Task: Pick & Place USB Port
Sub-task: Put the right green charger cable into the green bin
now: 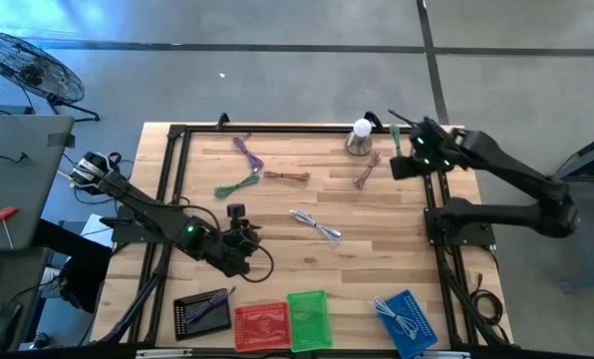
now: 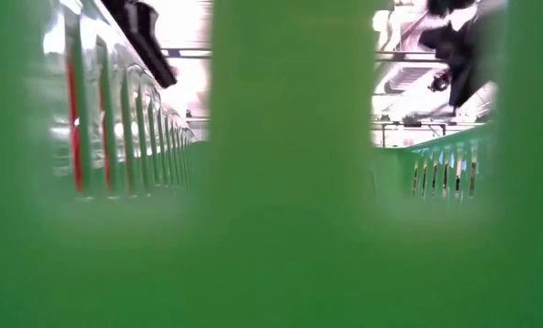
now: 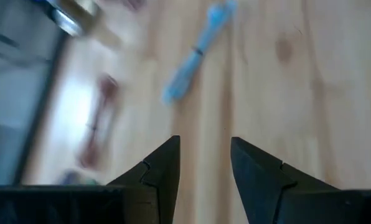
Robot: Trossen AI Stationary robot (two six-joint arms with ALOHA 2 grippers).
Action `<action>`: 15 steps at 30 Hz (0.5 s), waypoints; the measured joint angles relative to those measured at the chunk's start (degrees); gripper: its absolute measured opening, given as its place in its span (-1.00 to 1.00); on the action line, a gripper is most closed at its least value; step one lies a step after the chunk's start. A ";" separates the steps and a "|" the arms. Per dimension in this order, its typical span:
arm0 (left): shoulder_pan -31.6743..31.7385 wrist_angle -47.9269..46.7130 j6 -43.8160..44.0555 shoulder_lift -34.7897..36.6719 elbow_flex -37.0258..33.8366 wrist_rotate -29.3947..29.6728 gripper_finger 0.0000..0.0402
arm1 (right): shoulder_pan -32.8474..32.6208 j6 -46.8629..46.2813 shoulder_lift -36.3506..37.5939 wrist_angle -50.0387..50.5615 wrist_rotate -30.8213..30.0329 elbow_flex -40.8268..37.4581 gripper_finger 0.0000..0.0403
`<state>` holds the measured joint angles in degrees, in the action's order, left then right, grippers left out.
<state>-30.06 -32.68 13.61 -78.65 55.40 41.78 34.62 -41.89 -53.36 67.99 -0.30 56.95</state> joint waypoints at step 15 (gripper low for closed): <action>2.62 35.48 -19.66 0.00 0.00 -16.43 -0.26 | -38.20 1.16 8.61 -21.09 -14.02 -1.63 -1.00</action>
<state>-27.44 2.80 -6.05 -78.65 55.40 25.35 -3.58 -40.74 -44.75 46.89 -14.32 55.32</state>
